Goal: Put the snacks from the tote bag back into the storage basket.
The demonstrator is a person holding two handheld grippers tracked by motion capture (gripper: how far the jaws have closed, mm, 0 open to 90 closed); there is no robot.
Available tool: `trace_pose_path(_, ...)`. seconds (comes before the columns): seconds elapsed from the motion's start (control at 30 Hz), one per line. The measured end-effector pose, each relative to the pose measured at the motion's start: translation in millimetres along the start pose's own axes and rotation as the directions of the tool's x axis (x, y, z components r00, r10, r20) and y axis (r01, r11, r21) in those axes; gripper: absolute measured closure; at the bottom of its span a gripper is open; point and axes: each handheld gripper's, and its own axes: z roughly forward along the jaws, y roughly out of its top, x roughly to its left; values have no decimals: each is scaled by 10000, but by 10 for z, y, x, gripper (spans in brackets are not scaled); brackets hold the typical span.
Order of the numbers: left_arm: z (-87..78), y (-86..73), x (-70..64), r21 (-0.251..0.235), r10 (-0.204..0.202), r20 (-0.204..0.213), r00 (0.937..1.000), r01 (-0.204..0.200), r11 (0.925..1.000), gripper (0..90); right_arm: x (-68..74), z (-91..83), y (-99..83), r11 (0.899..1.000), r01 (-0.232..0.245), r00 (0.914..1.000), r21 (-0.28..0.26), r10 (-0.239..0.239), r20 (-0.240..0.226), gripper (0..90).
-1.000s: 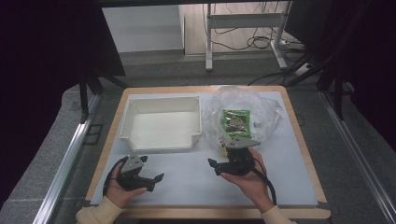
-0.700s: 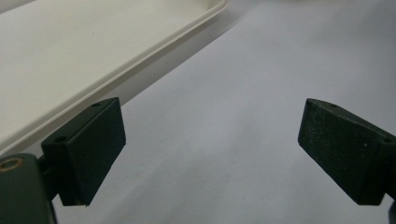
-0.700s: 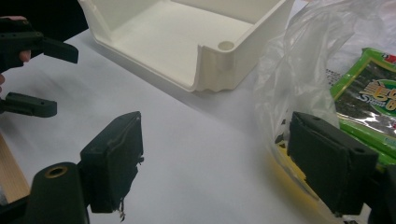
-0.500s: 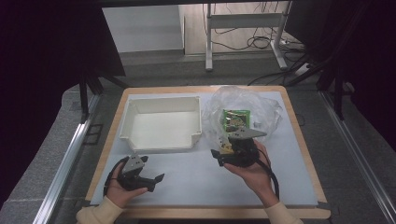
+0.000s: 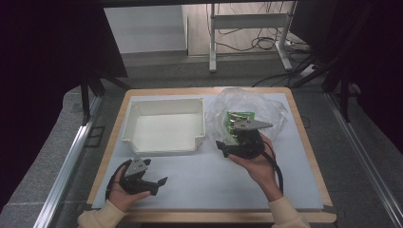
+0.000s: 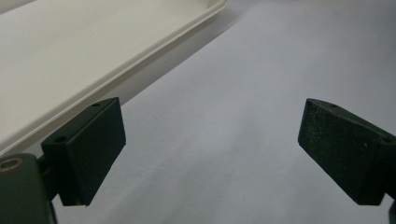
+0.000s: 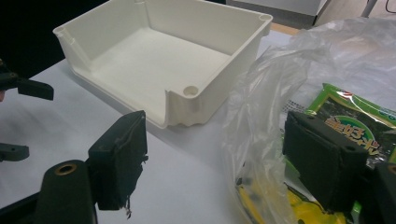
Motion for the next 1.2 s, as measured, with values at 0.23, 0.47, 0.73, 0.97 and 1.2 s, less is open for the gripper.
trace_pose_path(0.23,-15,1,15,-34,-52,14,10000,52,10000,77,-83,18,27,9998,-177,9998,-35,177,106,227)
trace_pose_path(0.47,-10,0,13,10,19,7,10000,-19,10000,77,-146,28,54,9996,-242,9994,-142,245,257,243)
trace_pose_path(0.73,-12,-1,4,11,31,20,10000,-31,10000,77,-214,45,77,9991,-402,9987,-139,406,304,252)
trace_pose_path(0.97,-7,-1,17,25,42,-79,10000,-41,10000,77,-256,67,72,9989,-461,9981,18,460,402,253)
trace_pose_path(1.2,-11,-11,5,88,172,74,9998,-173,9998,77,-451,139,97,9956,-903,9940,268,885,638,268)
